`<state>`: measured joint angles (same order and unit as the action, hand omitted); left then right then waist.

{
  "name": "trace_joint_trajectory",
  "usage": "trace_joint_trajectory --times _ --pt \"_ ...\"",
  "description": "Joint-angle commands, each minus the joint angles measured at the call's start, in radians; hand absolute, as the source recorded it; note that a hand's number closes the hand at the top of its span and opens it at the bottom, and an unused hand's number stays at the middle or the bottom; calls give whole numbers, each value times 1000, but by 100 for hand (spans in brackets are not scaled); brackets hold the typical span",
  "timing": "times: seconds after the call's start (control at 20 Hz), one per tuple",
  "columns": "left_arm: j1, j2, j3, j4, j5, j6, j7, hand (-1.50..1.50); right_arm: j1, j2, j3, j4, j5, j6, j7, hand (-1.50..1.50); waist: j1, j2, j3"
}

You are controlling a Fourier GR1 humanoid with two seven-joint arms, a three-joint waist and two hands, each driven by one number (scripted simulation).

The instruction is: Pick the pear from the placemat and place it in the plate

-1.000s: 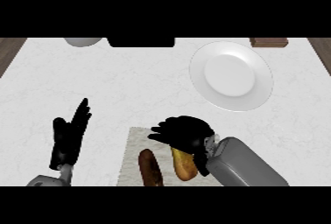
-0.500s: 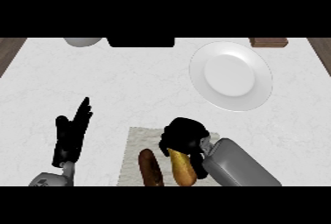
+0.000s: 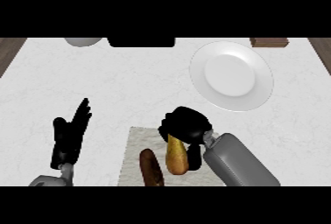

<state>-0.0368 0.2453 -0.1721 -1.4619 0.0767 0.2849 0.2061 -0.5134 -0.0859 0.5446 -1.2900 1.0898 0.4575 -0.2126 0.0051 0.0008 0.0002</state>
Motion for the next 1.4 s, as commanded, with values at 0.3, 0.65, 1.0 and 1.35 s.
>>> trace_joint_trajectory --times 0.3,0.65,1.0,1.35 --pt "-22 6 29 6 6 -17 24 0 -86 85 -274 74 -74 -245 231 150 1 0 0" --pt "-38 0 38 51 -2 -30 -3 0 -106 81 -417 -129 -103 -351 254 150 -15 -2 0" --pt "10 -17 49 13 -10 -33 -21 0 -168 60 -527 -176 -94 -358 388 150 -1 -1 0" --pt "-24 -12 55 -16 -22 -65 36 0 -270 -56 -674 163 -140 -466 236 150 10 4 0"
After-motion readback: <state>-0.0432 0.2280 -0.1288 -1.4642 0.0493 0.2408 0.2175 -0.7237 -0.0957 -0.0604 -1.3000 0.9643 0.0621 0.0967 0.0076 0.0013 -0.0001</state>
